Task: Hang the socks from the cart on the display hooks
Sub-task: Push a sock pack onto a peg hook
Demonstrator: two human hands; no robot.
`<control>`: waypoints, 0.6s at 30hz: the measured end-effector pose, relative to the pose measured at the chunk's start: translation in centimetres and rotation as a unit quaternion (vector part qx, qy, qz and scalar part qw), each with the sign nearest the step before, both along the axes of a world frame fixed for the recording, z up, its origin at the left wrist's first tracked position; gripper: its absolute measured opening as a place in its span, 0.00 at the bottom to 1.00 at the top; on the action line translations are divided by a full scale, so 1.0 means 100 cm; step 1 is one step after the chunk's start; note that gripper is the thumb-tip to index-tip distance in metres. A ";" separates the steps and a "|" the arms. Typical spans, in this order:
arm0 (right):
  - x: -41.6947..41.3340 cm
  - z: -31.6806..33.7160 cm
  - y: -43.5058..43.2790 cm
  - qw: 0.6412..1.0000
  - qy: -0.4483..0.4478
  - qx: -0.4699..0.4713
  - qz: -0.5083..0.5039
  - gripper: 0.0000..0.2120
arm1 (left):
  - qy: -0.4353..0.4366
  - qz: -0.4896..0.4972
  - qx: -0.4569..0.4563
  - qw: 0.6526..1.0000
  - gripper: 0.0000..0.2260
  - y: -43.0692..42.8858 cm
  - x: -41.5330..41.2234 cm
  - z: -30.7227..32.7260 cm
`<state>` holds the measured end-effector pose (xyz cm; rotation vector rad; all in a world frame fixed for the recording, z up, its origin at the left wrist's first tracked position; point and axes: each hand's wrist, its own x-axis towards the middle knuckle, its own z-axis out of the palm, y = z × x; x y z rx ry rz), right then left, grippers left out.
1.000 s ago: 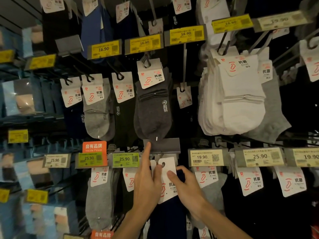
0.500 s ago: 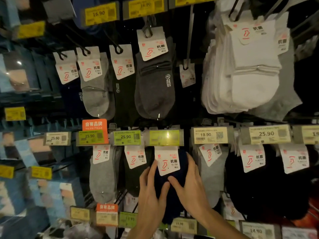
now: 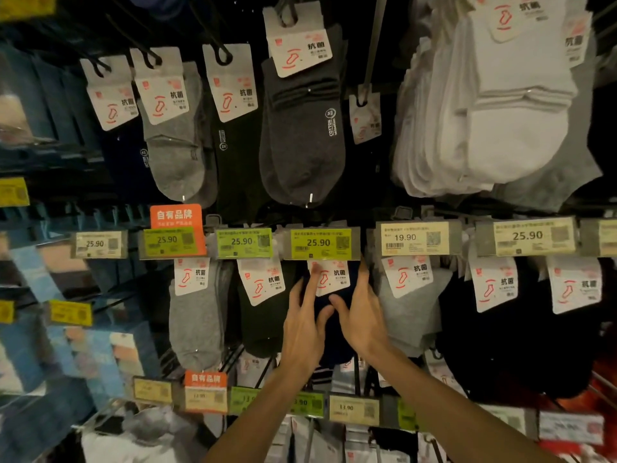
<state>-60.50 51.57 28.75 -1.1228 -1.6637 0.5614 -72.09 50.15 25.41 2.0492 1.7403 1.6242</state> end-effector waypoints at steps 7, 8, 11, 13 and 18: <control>0.009 -0.005 -0.004 0.999 -0.039 -0.014 0.032 0.41 | 0.033 0.001 -0.041 0.999 0.30 -0.016 -0.003 -0.001; 0.012 -0.006 -0.008 0.998 -0.049 -0.013 0.043 0.41 | 0.043 -0.001 -0.050 0.998 0.29 -0.020 -0.006 -0.001; 0.024 -0.004 -0.026 0.993 -0.066 -0.027 0.090 0.40 | 0.064 -0.002 -0.074 0.995 0.27 -0.034 -0.012 0.006; 0.033 -0.005 -0.038 0.990 -0.053 -0.037 0.129 0.39 | 0.080 0.018 -0.084 0.993 0.21 -0.044 -0.012 0.016; 0.076 -0.017 -0.082 0.990 -0.054 -0.024 0.124 0.17 | 0.126 0.061 -0.083 0.987 0.10 -0.083 0.013 0.047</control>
